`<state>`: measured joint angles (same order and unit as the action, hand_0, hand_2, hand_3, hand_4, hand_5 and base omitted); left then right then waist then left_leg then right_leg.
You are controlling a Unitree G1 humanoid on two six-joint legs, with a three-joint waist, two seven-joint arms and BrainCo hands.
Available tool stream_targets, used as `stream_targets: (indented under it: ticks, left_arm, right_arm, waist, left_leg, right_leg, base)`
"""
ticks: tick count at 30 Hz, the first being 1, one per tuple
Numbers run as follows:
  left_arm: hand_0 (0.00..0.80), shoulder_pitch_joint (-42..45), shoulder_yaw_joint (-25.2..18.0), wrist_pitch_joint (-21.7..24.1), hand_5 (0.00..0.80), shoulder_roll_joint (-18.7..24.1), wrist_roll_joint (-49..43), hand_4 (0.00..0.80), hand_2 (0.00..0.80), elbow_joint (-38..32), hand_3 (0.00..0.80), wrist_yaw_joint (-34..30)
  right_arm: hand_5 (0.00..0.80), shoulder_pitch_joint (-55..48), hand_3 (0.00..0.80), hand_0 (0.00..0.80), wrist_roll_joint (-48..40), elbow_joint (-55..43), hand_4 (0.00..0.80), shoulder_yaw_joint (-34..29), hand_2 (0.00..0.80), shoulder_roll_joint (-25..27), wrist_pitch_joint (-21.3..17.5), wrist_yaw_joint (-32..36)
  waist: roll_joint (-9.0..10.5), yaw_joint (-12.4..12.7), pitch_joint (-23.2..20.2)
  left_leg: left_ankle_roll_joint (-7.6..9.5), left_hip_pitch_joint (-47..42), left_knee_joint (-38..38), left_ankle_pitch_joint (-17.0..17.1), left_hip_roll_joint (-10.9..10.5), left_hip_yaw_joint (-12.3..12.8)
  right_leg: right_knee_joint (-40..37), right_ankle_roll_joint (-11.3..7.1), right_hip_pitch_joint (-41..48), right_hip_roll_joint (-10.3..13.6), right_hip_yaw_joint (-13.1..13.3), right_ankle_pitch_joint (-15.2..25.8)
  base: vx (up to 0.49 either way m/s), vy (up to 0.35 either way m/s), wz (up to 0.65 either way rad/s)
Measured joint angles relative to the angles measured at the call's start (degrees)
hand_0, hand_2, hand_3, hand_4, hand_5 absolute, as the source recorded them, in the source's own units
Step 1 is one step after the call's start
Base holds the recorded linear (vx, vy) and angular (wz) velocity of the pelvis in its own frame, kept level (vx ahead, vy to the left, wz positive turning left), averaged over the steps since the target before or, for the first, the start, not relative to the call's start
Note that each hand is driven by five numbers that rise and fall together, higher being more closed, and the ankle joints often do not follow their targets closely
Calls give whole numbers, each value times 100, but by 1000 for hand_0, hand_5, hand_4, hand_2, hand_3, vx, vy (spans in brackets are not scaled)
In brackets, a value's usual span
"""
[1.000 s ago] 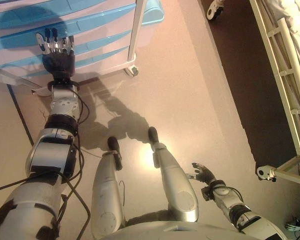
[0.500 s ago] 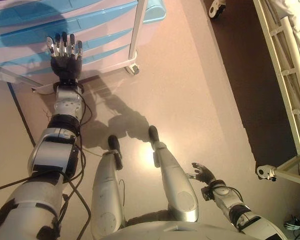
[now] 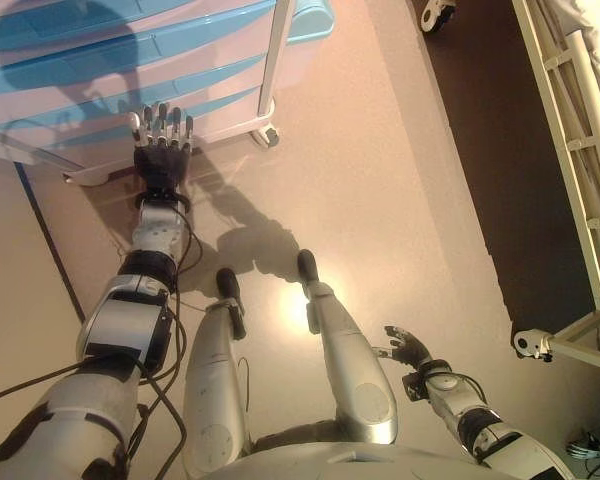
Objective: Open the drawer and pick up the medicine
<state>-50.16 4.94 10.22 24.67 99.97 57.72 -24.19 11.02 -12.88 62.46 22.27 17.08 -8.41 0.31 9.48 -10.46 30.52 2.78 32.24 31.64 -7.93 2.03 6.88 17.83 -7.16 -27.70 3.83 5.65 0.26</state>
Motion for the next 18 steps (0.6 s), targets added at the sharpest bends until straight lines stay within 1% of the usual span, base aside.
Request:
stream_targets:
  ticks: [5, 9, 15, 18]
  left_arm:
    - [0, -3, -39, 28, 0, 15, -12, 0, 0, -22, 0, -233]
    - [0, -85, -45, 249, 0, 122, 13, 0, 0, -78, 0, -431]
    - [0, -207, -25, 277, 0, 224, 133, 0, 0, -74, 0, -362]
    - [0, -242, -21, 277, 0, 283, 214, 0, 0, -74, 0, -41]
  right_arm:
    - [0, 0, 0, 0, 0, 5, 0, -1, 0, 0, 2, 0]
    - [0, 0, 0, 0, 0, 28, 0, -3, 0, 0, -4, 5]
    - [0, 0, 0, 0, 0, 32, 0, -3, 0, 1, -45, 19]
    - [0, 0, 0, 0, 0, 31, 0, -2, 0, 2, -54, 26]
  waist:
    - [0, -8, 0]
    - [0, -29, 0]
    - [-1, -38, 1]
    - [-1, -83, 1]
  left_leg:
    - [1, 1, -22, 1, -5, 2]
    - [15, 0, -44, 10, -11, 6]
    - [35, -4, -56, 24, -15, 12]
    - [31, -4, -56, 25, -15, 15]
  right_leg:
    - [-23, 0, -2, 5, -2, 0]
    - [-37, -1, -3, 13, -2, 0]
    - [-44, -1, -3, 22, -5, 1]
    - [-40, -2, -3, 23, -5, 2]
  base:
    - [0, 0, 0]
    - [0, 0, 0]
    - [0, 0, 0]
    - [0, 0, 0]
